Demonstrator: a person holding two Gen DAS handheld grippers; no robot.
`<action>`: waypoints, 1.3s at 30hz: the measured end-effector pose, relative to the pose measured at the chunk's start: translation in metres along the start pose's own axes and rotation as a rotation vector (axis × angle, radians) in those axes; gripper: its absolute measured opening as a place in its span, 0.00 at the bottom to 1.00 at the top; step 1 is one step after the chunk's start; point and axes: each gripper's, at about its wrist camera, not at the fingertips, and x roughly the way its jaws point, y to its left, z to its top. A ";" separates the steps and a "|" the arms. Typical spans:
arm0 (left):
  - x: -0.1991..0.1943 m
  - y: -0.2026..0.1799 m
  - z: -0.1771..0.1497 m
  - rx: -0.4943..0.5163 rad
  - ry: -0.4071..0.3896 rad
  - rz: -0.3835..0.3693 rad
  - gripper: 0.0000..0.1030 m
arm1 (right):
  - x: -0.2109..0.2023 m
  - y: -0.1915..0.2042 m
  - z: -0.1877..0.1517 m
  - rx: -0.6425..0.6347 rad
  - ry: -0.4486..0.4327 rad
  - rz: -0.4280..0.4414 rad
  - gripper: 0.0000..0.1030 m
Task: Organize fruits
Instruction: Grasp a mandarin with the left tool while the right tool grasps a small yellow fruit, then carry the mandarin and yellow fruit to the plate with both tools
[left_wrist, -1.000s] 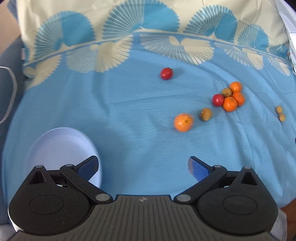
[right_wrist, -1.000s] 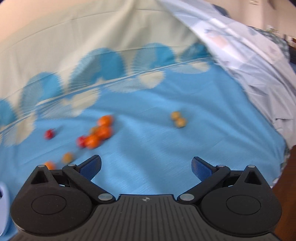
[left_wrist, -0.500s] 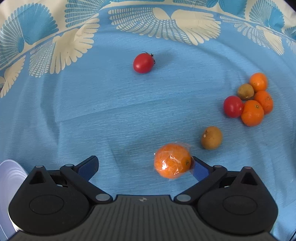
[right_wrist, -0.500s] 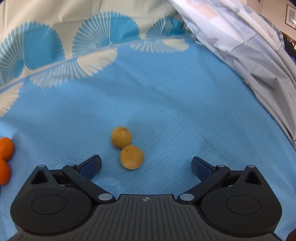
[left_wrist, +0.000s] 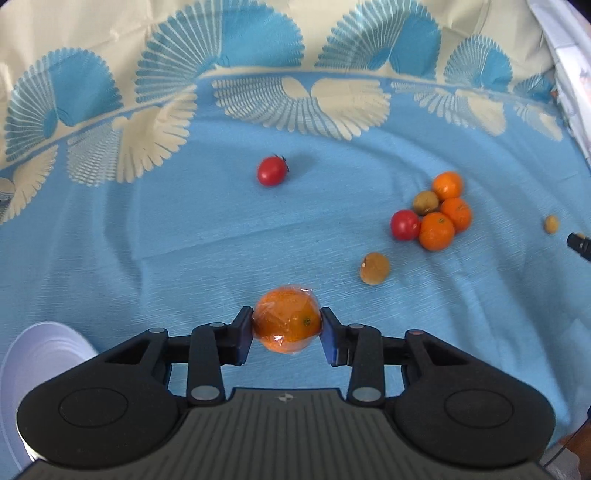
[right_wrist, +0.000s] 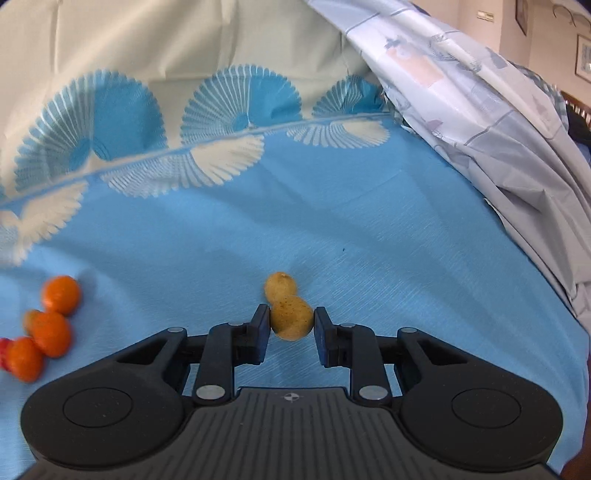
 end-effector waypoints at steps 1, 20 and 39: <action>-0.013 0.004 -0.002 -0.006 -0.010 0.000 0.41 | -0.014 0.000 -0.001 0.013 -0.004 0.026 0.26; -0.219 0.147 -0.141 -0.228 -0.065 0.147 0.41 | -0.307 0.136 -0.096 -0.274 0.019 0.620 0.26; -0.278 0.221 -0.224 -0.377 -0.123 0.163 0.41 | -0.415 0.189 -0.148 -0.468 0.033 0.719 0.26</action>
